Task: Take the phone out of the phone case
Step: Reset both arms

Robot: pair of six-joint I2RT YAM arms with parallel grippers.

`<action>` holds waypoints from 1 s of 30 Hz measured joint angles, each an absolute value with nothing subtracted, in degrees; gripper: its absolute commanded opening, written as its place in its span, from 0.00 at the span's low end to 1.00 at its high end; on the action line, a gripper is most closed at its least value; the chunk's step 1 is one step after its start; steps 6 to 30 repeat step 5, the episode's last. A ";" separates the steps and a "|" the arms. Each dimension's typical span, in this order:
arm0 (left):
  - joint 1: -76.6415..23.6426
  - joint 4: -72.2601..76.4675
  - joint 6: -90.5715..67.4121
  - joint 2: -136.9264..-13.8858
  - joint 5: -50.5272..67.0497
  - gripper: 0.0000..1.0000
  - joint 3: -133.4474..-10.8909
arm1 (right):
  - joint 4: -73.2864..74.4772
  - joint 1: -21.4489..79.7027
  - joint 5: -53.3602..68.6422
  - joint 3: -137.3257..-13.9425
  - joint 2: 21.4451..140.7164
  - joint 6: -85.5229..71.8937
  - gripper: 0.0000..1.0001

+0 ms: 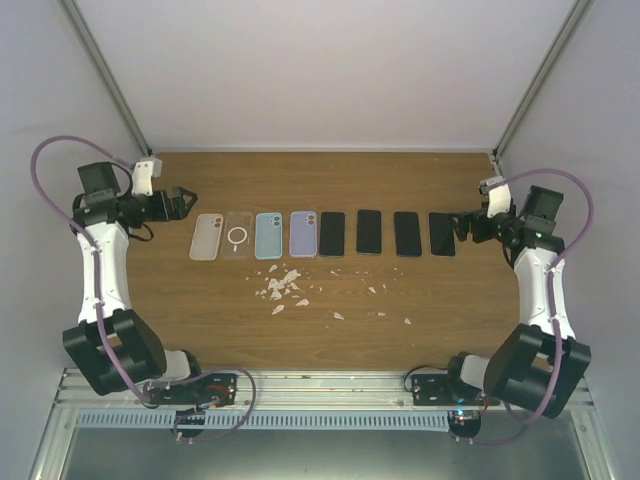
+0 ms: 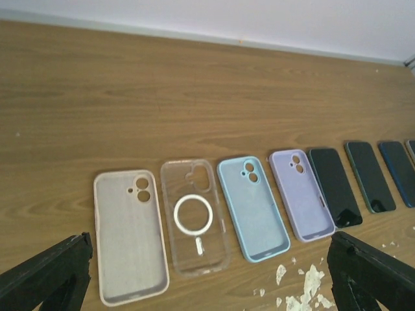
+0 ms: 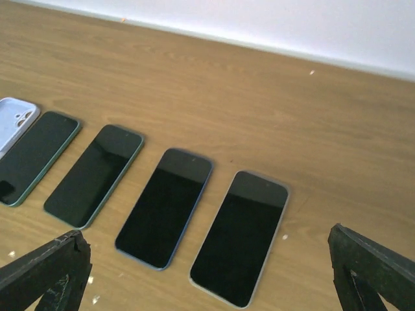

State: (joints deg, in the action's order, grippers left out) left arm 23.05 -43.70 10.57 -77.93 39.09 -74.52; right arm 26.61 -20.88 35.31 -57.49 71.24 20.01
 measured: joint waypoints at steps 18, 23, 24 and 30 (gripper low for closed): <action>23.05 -42.22 10.94 -76.58 38.22 0.99 -69.91 | 27.24 -20.97 36.67 -55.05 71.24 19.18 1.00; 23.05 -42.22 10.94 -76.58 38.22 0.99 -69.91 | 27.24 -20.97 36.67 -55.05 71.24 19.18 1.00; 23.05 -42.22 10.94 -76.58 38.22 0.99 -69.91 | 27.24 -20.97 36.67 -55.05 71.24 19.18 1.00; 23.05 -42.22 10.94 -76.58 38.22 0.99 -69.91 | 27.24 -20.97 36.67 -55.05 71.24 19.18 1.00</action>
